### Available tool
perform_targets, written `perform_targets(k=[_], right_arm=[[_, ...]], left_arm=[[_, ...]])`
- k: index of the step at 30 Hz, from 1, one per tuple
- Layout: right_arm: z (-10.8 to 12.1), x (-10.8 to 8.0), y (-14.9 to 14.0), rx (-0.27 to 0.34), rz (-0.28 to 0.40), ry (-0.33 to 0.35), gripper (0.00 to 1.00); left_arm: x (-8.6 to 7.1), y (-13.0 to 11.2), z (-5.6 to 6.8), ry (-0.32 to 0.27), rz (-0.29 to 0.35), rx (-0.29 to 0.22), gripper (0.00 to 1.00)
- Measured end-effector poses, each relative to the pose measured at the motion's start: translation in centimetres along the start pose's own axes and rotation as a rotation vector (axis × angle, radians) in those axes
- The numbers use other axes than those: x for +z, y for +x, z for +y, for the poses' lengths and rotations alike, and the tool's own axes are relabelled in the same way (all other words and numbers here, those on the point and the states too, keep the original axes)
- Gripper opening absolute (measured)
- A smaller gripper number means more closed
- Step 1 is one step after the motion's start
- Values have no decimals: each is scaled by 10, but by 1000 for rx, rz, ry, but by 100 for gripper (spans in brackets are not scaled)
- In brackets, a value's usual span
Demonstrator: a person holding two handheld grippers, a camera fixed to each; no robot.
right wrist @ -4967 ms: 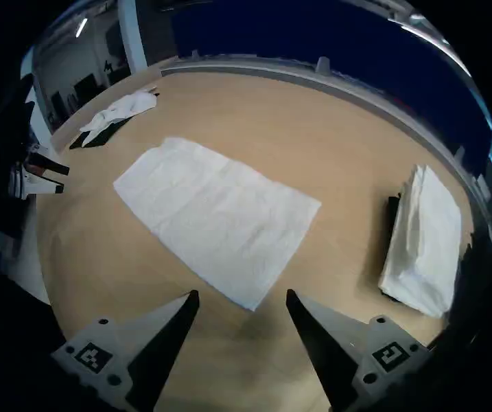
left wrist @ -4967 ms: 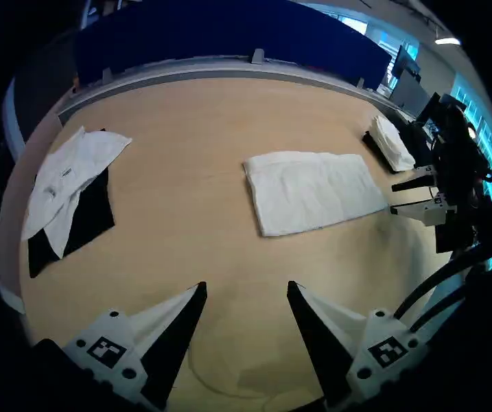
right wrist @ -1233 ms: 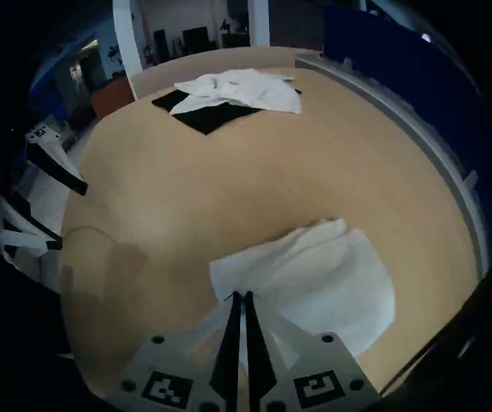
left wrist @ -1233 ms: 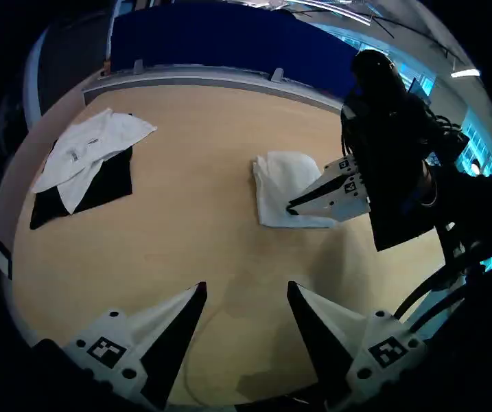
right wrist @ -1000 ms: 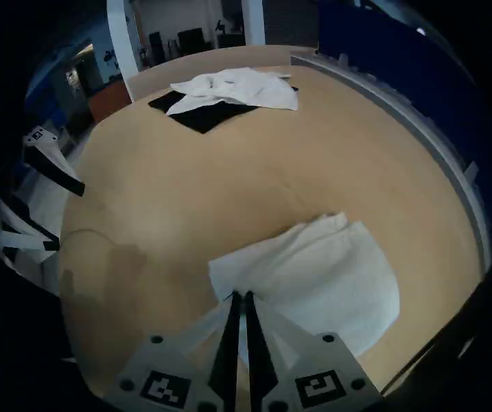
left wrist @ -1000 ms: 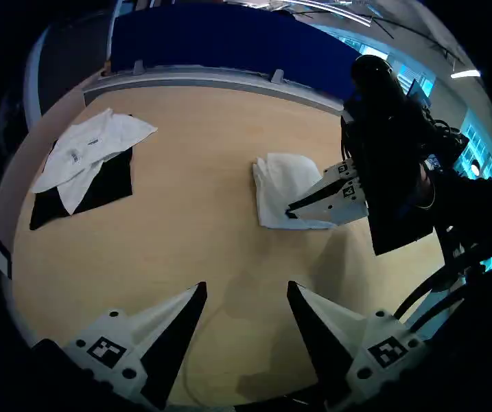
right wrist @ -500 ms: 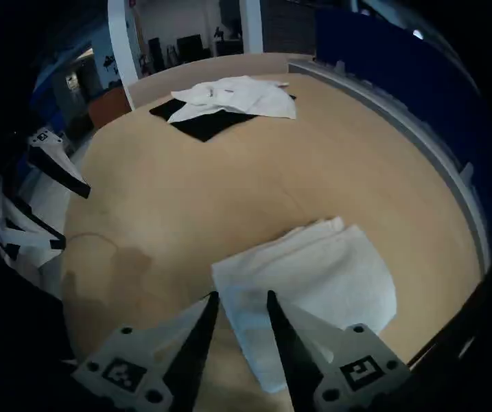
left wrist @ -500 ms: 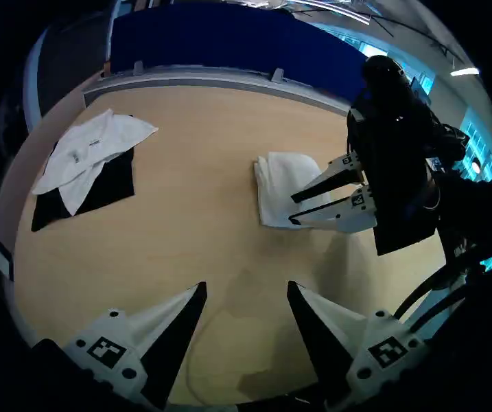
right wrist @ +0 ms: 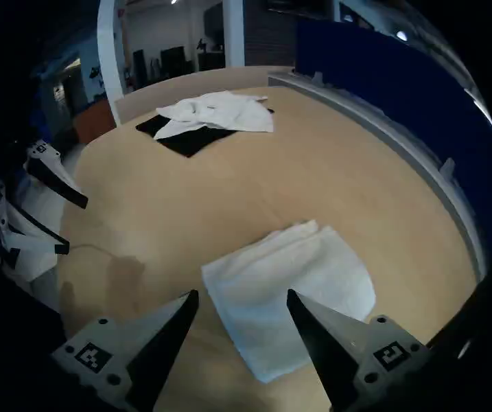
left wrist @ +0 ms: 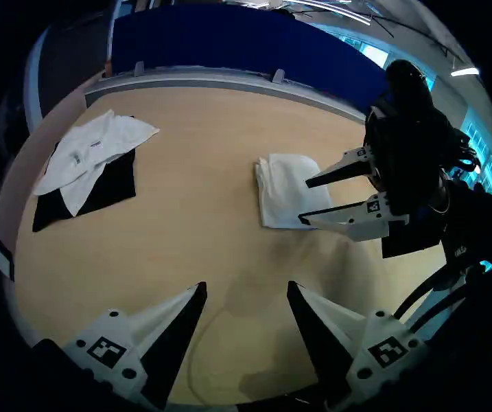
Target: Fold towel
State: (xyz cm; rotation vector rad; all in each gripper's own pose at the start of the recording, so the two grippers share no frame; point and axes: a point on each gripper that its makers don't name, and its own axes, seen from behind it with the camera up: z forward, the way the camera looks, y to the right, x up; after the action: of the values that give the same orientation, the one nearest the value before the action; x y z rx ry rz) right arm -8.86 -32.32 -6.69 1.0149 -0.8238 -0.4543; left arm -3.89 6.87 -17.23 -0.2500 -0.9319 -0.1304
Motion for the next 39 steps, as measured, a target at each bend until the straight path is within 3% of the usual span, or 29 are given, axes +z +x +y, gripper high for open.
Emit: perform_targets(k=[11, 22, 25, 28, 31, 39], right_arm=[[17, -24, -35, 168, 0, -100, 100], [22, -30, -74, 226, -52, -148, 99], [22, -29, -78, 234, -56, -147, 95], [19, -26, -81, 239, -65, -137, 88], [17, -22, -86, 247, -74, -128, 75], [18, -18, -91, 277, -90, -134, 28]], left_arm=[[0, 3, -1, 1, -1, 17, 87], [0, 6, 3, -8, -1, 32, 87], [1, 6, 4, -10, -2, 35, 87], [1, 6, 5, -11, -2, 35, 87], [0, 7, 4, -11, -1, 32, 87], [-2, 8, 3, -12, 2, 26, 87]])
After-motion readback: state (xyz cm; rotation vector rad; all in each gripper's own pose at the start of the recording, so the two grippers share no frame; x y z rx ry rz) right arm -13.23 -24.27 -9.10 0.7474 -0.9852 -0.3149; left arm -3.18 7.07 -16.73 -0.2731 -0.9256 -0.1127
